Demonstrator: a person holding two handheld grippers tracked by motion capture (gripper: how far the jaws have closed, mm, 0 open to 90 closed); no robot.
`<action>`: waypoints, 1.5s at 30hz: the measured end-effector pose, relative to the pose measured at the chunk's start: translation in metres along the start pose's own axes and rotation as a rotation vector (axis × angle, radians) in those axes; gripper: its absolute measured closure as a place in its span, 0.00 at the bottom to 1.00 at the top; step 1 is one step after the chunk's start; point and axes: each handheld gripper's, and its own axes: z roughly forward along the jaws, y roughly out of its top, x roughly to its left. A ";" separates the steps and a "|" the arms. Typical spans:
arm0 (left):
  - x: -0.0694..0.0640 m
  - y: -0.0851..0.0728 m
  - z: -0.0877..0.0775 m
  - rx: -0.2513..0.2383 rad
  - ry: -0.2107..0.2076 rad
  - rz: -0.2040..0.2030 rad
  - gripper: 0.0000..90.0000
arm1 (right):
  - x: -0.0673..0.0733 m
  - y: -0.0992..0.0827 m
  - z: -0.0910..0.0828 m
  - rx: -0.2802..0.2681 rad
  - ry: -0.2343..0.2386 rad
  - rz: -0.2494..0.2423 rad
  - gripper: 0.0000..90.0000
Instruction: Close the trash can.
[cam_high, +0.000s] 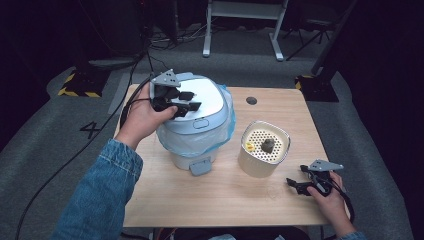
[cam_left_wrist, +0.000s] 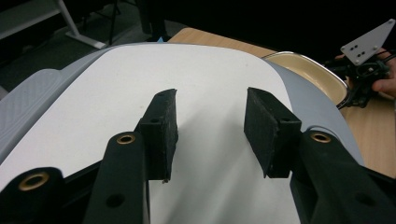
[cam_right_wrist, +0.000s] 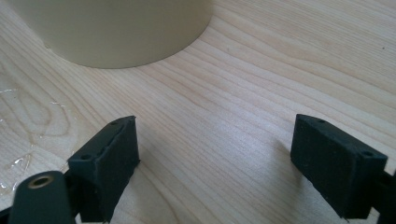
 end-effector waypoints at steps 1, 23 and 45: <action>-0.001 0.000 0.001 -0.001 0.002 -0.015 0.62 | 0.000 0.000 0.000 0.000 0.000 0.000 0.17; -0.033 0.002 -0.037 -0.124 0.054 -0.073 0.33 | 0.000 0.000 0.000 0.001 0.003 -0.001 0.17; -0.062 -0.075 -0.076 -0.106 0.132 -0.150 0.32 | 0.001 0.004 0.004 0.003 0.008 -0.004 0.16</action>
